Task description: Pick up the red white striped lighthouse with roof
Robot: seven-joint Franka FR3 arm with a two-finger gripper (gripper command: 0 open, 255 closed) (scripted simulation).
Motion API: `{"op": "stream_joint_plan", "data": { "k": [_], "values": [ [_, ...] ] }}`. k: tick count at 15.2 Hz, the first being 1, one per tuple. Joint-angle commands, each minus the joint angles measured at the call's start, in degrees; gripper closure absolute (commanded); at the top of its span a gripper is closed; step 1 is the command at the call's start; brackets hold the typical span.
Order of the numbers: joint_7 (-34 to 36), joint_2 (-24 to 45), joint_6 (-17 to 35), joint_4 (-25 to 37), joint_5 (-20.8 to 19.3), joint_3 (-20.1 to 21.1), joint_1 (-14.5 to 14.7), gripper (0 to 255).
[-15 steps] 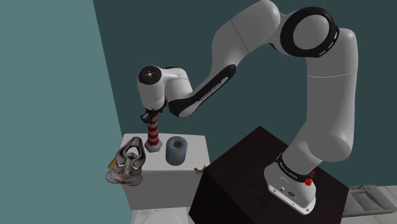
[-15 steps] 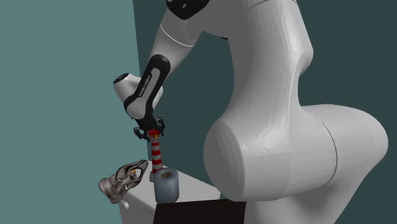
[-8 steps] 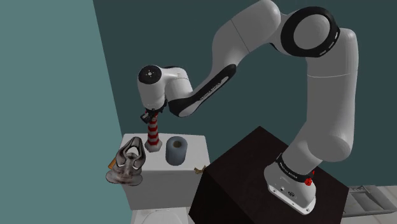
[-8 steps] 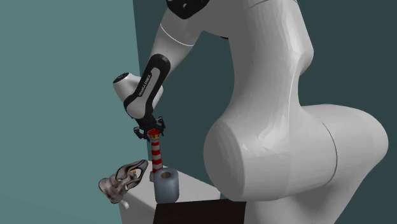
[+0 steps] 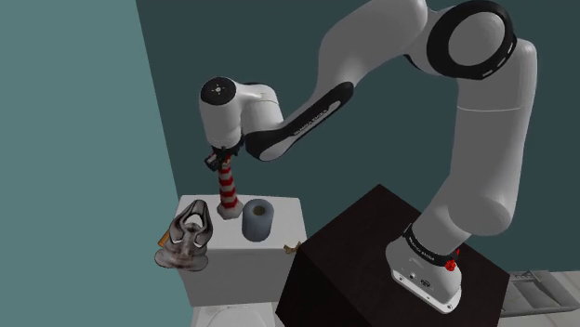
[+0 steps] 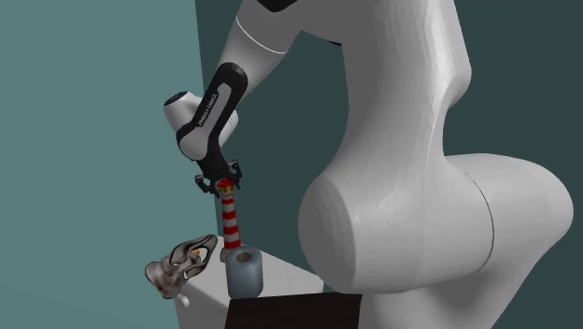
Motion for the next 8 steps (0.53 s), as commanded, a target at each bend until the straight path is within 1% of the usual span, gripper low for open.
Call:
{"op": "stream_joint_plan", "data": {
  "k": [1,6,8],
  "values": [
    [-1.04,-1.06,-0.71,0.04,1.05,0.49,-0.33,255],
    [-3.58,-3.57,-2.54,0.29,3.64,1.61,-1.09,255],
    [-3.65,-3.64,-2.59,0.3,3.71,1.64,-1.11,255]
  ]
}}
